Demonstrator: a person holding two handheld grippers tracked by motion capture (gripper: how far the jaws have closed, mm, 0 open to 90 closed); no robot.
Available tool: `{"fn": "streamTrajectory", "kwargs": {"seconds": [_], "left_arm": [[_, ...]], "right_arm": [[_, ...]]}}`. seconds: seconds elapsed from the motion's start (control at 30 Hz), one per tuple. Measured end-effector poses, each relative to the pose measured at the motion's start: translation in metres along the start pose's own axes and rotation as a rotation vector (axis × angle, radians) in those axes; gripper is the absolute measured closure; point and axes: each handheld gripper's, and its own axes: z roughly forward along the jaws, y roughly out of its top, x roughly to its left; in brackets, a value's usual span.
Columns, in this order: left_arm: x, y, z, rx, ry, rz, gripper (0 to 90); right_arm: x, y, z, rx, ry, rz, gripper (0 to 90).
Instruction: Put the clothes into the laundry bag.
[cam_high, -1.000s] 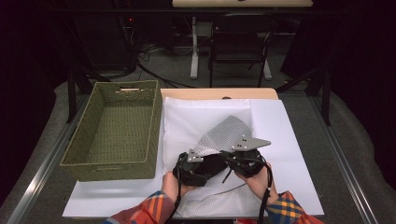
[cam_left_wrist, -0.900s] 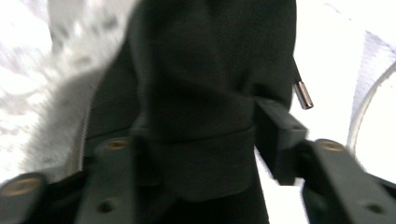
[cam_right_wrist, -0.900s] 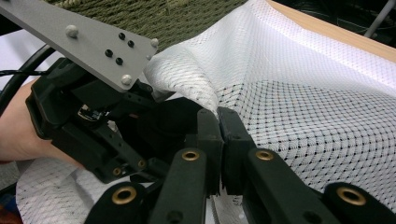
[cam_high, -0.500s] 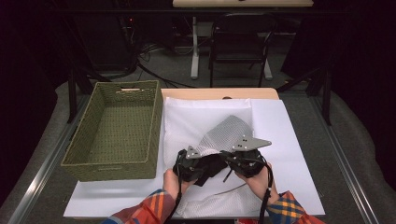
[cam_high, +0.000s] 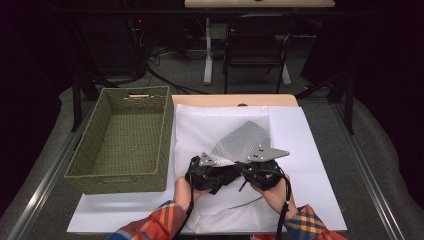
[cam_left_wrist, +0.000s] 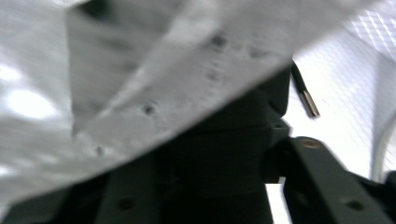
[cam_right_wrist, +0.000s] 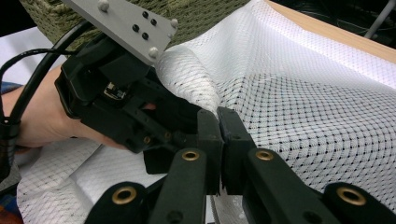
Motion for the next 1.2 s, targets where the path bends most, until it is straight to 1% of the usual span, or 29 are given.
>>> {"fn": "streamTrajectory", "kwargs": {"seconds": [0.03,0.07,0.1,0.2,0.27,0.33,0.4,0.43,0.47,0.57,0.6,0.67,0.73,0.8,0.97,1.0,1.03,1.1,1.13,1.2], "left_arm": [[-0.001,0.0,-0.001,0.004,-0.003,0.004,53.9],[-0.001,0.001,-0.003,0.013,-0.006,0.017,51.4],[-0.002,0.001,-0.005,0.018,-0.003,0.019,46.4],[-0.004,0.0,-0.009,0.013,0.001,0.034,39.2],[-0.005,-0.002,-0.011,0.019,0.003,0.04,36.3],[-0.008,-0.003,-0.015,0.03,-0.005,0.045,33.2],[-0.011,-0.003,-0.019,0.039,-0.009,0.066,30.1],[-0.013,-0.003,-0.021,0.051,-0.02,0.083,29.5],[-0.014,-0.003,-0.025,0.052,-0.036,0.098,28.6],[-0.018,-0.003,-0.033,0.049,-0.051,0.134,25.5],[-0.019,-0.003,-0.036,0.042,-0.06,0.14,24.5],[-0.022,-0.003,-0.04,0.035,-0.063,0.151,21.0],[-0.025,-0.004,-0.044,0.04,-0.051,0.165,19.8],[-0.027,-0.004,-0.049,0.033,-0.034,0.164,19.2],[-0.026,-0.007,-0.066,0.014,-0.027,0.151,16.3],[-0.026,-0.008,-0.068,0.004,-0.015,0.147,16.2],[-0.026,-0.009,-0.072,0.006,-0.023,0.147,15.7],[-0.026,-0.011,-0.077,-0.012,-0.006,0.145,15.5],[-0.026,-0.011,-0.079,-0.009,-0.006,0.149,15.5],[-0.026,-0.011,-0.084,-0.021,0.017,0.148,15.4]], "right_arm": [[0.0,0.0,0.0,0.0,0.0,0.002,88.6],[0.0,0.0,0.0,0.0,0.0,0.001,88.6],[-0.001,0.0,-0.001,0.0,-0.001,0.001,88.6],[-0.001,-0.002,0.0,0.005,0.003,0.0,88.6],[-0.001,-0.002,0.0,0.006,0.002,-0.002,88.6],[-0.001,-0.002,0.0,0.006,0.001,-0.003,88.6],[-0.001,-0.002,0.0,0.006,0.0,-0.002,88.6],[-0.001,-0.002,-0.001,0.006,-0.001,-0.003,88.6],[-0.001,-0.002,-0.001,0.006,0.001,-0.002,88.6],[-0.001,-0.002,-0.001,0.006,0.002,-0.006,88.6],[-0.001,-0.002,-0.001,0.005,0.001,-0.007,88.7],[-0.001,-0.002,-0.001,0.004,0.001,-0.006,88.6],[-0.001,-0.002,-0.001,0.004,0.0,-0.006,88.7],[-0.001,-0.002,-0.002,0.004,0.001,-0.007,88.7],[-0.001,-0.002,-0.002,0.003,0.0,-0.003,88.7],[-0.002,-0.001,-0.002,0.003,-0.001,-0.004,88.7],[-0.001,-0.001,-0.002,0.003,-0.001,-0.004,88.7],[-0.001,-0.001,-0.002,0.003,-0.001,-0.006,88.7],[-0.001,-0.001,-0.002,0.003,-0.001,-0.005,88.7],[-0.001,-0.001,-0.002,0.004,-0.001,-0.007,88.7]]}}
